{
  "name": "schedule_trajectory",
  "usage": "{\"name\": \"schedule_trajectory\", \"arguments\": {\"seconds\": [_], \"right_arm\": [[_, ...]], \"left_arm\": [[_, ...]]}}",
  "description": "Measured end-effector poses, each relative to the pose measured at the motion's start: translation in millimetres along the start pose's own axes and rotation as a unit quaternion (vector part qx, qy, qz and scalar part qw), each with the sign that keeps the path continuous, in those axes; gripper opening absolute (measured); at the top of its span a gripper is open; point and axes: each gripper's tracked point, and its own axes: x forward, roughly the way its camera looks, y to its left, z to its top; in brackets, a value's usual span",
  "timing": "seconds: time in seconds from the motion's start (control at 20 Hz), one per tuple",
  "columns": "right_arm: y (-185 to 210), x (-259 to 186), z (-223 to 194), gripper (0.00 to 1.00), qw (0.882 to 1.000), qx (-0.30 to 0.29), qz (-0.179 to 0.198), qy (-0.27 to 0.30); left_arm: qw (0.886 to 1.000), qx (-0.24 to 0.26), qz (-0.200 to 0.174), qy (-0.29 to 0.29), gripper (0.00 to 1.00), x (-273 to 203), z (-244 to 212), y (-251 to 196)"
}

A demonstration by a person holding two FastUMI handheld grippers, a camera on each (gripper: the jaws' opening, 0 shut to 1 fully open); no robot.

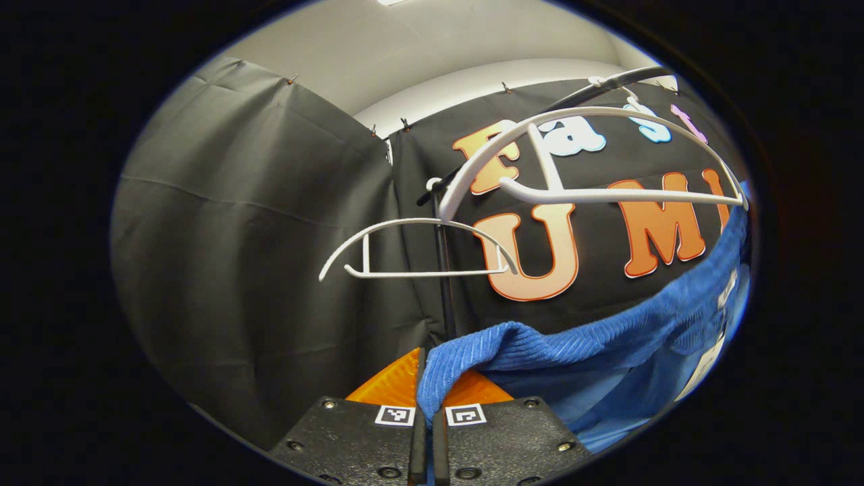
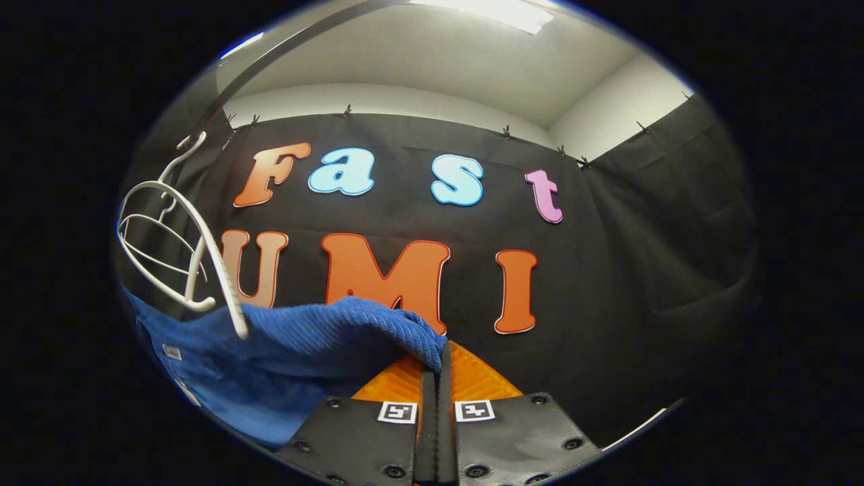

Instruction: Grasp the clothes on the hanger with both hands and then place them into the laundry hamper below.

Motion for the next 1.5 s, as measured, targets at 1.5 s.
{"name": "schedule_trajectory", "arguments": {"seconds": [1.5], "right_arm": [[185.5,-202.8,-288.9,0.08,0.868,0.131,0.264,0.399]], "left_arm": [[0.902,-0.131,-0.249,0.328,0.04,-172.8,-198.3,-242.0]]}}
